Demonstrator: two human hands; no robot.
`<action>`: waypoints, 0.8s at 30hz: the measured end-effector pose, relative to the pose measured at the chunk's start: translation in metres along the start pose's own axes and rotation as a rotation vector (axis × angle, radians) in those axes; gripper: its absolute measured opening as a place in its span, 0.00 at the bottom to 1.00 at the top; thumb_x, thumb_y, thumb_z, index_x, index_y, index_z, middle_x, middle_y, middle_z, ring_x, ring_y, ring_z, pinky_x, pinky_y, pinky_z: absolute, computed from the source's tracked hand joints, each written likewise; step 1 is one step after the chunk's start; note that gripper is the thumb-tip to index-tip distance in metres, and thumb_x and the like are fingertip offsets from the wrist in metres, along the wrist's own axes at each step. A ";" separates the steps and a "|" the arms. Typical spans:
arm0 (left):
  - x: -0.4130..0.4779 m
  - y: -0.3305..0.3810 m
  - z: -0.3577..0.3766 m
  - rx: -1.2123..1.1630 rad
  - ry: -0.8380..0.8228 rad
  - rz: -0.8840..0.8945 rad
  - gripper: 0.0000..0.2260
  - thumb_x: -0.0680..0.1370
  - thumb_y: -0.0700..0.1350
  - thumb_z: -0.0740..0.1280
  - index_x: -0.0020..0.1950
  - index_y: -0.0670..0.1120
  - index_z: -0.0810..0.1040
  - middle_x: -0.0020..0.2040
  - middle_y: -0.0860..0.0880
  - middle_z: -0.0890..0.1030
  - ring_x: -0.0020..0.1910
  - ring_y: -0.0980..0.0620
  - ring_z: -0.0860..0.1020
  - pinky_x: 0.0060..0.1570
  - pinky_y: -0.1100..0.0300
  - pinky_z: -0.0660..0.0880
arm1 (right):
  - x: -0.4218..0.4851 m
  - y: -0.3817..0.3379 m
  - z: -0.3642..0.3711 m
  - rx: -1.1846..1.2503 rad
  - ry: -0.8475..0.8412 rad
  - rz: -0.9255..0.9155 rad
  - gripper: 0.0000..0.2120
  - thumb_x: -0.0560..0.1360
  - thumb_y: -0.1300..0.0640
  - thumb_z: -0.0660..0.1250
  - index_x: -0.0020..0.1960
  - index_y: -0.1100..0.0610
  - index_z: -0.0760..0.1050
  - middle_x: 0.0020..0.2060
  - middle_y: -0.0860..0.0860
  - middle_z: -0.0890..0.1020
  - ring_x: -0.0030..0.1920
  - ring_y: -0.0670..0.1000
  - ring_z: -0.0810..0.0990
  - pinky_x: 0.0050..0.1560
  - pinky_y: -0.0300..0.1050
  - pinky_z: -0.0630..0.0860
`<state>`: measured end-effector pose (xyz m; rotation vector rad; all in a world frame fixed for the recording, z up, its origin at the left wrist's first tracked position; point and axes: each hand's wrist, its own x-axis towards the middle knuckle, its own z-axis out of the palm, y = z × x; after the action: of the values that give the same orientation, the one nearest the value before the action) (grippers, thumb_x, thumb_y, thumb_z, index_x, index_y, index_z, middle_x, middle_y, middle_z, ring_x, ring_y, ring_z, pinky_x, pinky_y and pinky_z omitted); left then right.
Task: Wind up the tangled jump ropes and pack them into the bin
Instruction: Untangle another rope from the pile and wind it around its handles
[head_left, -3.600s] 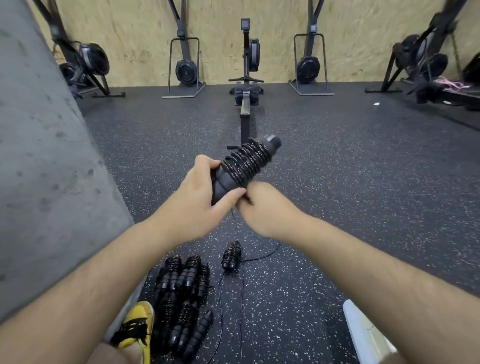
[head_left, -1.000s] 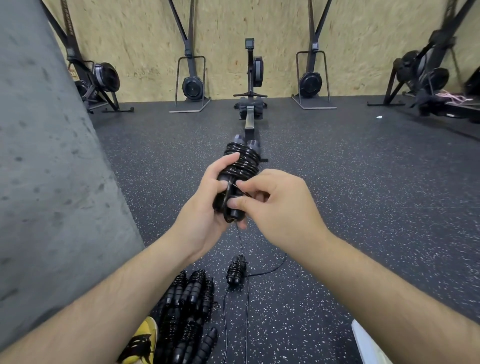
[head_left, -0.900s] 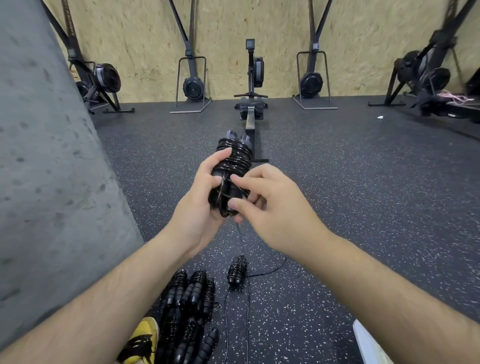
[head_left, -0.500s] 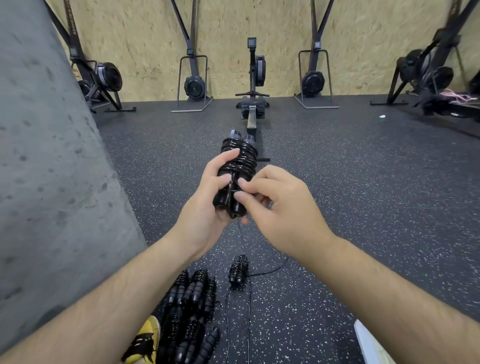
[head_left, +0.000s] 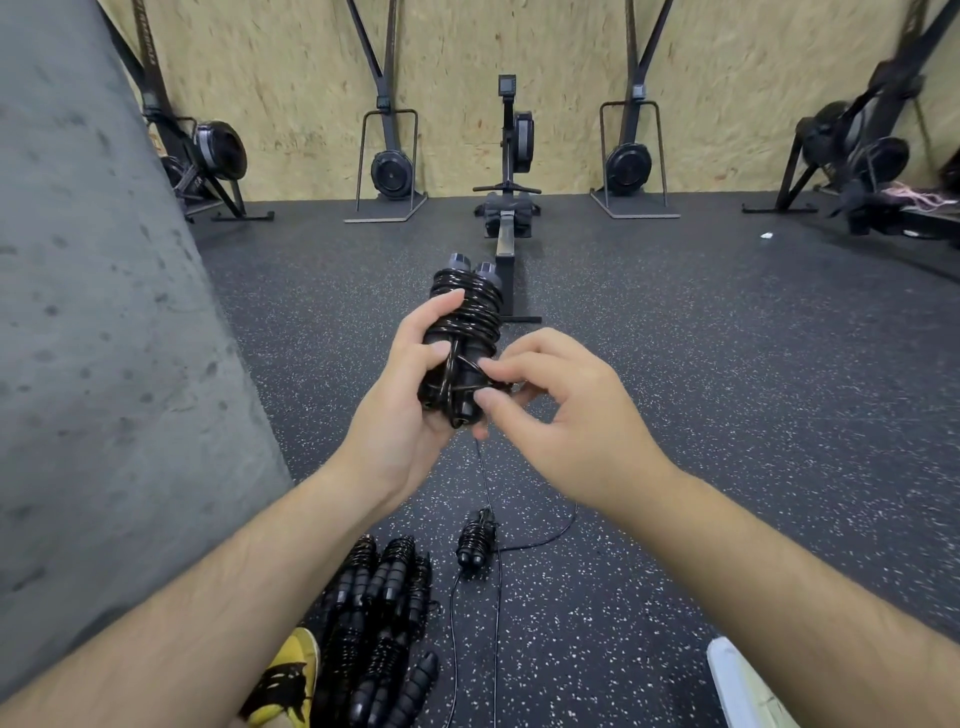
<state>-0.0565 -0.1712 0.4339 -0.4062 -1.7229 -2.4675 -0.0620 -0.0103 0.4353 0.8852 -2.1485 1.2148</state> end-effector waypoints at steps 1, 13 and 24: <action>0.000 -0.001 -0.001 0.008 -0.005 0.001 0.19 0.85 0.41 0.51 0.71 0.54 0.72 0.58 0.36 0.79 0.43 0.42 0.75 0.33 0.54 0.72 | 0.001 -0.002 0.000 0.033 0.023 0.039 0.05 0.75 0.61 0.74 0.50 0.59 0.84 0.44 0.49 0.79 0.44 0.43 0.80 0.46 0.33 0.74; 0.003 -0.004 -0.002 -0.016 -0.003 0.016 0.18 0.85 0.40 0.53 0.70 0.55 0.73 0.56 0.39 0.80 0.42 0.43 0.77 0.31 0.54 0.73 | 0.011 -0.004 0.004 0.107 -0.031 0.097 0.06 0.75 0.66 0.70 0.50 0.59 0.83 0.46 0.51 0.78 0.37 0.42 0.79 0.40 0.28 0.73; 0.004 -0.014 -0.017 0.074 0.010 0.010 0.20 0.79 0.43 0.58 0.70 0.57 0.73 0.63 0.35 0.78 0.46 0.41 0.76 0.34 0.52 0.74 | 0.012 -0.004 0.020 0.248 -0.033 0.256 0.06 0.76 0.67 0.69 0.48 0.60 0.84 0.44 0.53 0.80 0.33 0.44 0.82 0.35 0.32 0.77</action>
<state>-0.0659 -0.1816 0.4165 -0.3933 -1.7975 -2.3856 -0.0691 -0.0325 0.4362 0.7471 -2.2210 1.6314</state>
